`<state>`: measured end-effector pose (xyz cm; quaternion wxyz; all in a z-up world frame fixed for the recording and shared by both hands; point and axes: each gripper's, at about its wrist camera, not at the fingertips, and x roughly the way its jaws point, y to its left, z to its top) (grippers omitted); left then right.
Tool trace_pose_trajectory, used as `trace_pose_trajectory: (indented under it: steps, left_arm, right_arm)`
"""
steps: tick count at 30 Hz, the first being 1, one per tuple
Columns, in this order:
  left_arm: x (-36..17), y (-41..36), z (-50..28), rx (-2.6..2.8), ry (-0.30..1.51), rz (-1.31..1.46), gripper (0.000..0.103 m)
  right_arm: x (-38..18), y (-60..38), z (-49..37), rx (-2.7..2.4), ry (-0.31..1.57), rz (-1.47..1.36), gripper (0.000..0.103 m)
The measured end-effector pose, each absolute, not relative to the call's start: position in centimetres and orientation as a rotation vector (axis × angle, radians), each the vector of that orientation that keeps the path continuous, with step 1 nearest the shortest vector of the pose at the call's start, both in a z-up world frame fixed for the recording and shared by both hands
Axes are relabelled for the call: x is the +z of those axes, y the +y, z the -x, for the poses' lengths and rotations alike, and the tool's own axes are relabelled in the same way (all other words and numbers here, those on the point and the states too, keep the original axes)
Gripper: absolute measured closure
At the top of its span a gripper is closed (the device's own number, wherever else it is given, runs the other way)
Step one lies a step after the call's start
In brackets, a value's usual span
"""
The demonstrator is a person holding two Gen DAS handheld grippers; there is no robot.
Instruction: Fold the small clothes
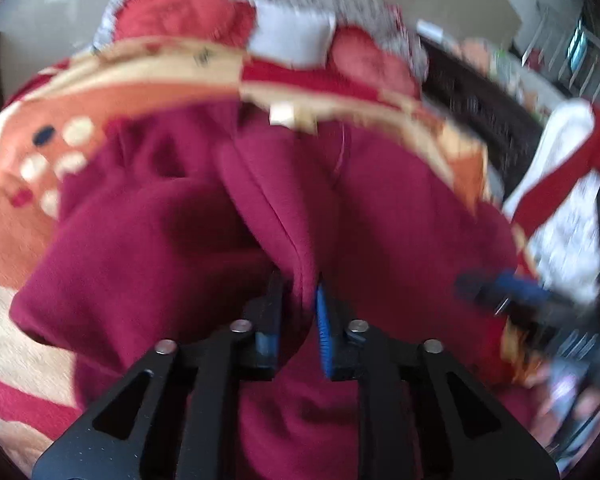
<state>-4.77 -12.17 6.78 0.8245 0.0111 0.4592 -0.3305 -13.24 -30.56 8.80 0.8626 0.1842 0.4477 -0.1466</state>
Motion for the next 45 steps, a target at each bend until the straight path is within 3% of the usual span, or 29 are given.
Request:
trace_pose_trajectory:
  steps: [2,7,12,17,19,20,21,22,26,29,30,31,32,33,39,45]
  left_arm:
    - [6.3,-11.8,5.3,-0.705,1.015,-0.055,0.064]
    - [8.0,-8.0,8.1,-0.663,0.901,-0.170,0.045]
    - [6.1,-3.8,7.2,-0.422,0.927,-0.255,0.042]
    - [3.7,-0.7,6.0,-0.365,1.041,-0.114,0.042]
    - [3.1,-0.2,6.2,-0.333,1.054,-0.120,0.042]
    - [3.0,-0.2,5.9,-0.336,1.058,-0.113,0.042]
    - [2.8,0.2,6.0,-0.341,1.063,-0.096,0.042]
    - [2.8,0.3,6.1,-0.345,1.063,-0.086,0.042]
    - [2.8,0.4,6.3,-0.353,1.060,-0.084,0.042]
    - [2.7,0.2,6.4,-0.348,1.056,-0.083,0.042]
    - [2.7,0.3,6.5,-0.347,1.052,-0.083,0.042]
    - [2.7,-0.2,6.0,-0.347,1.050,-0.081,0.042]
    - [2.6,-0.1,5.9,-0.348,1.049,-0.077,0.041]
    - [2.6,-0.3,5.9,-0.349,1.050,-0.071,0.041]
    - [2.7,-0.5,5.8,-0.336,1.054,-0.074,0.041]
    - [2.5,-0.6,5.8,-0.325,1.048,-0.080,0.040]
  right_arm:
    - [8.8,-31.2,13.3,-0.303,0.940,-0.403,0.000]
    - [8.8,-31.2,12.3,-0.246,0.923,-0.428,0.000]
    - [9.4,-27.1,9.0,-0.121,0.916,-0.348,0.000]
    - [8.8,-21.4,3.9,-0.057,0.924,-0.198,0.001]
    - [7.5,-20.4,1.7,-0.049,0.958,-0.157,0.015]
    - [6.7,-20.2,0.8,-0.045,0.988,-0.140,0.036]
    - [5.6,-20.2,-0.1,-0.053,1.033,-0.116,0.065]
    - [5.3,-20.5,-0.2,-0.063,1.044,-0.108,0.073]
    - [7.5,-23.0,3.6,-0.046,0.951,-0.196,0.083]
    - [8.9,-25.8,9.1,-0.035,0.915,-0.238,0.083]
    - [8.7,-26.8,11.0,-0.012,0.928,-0.261,0.078]
    - [8.4,-27.6,12.2,0.000,0.951,-0.278,0.069]
    - [7.8,-28.8,14.0,-0.001,0.982,-0.301,0.042]
    - [7.4,-29.9,15.4,-0.015,0.997,-0.320,0.030]
    - [9.2,-34.7,19.8,-0.155,0.921,-0.369,0.031]
    - [9.9,-32.0,14.8,-0.088,0.888,-0.153,0.031]
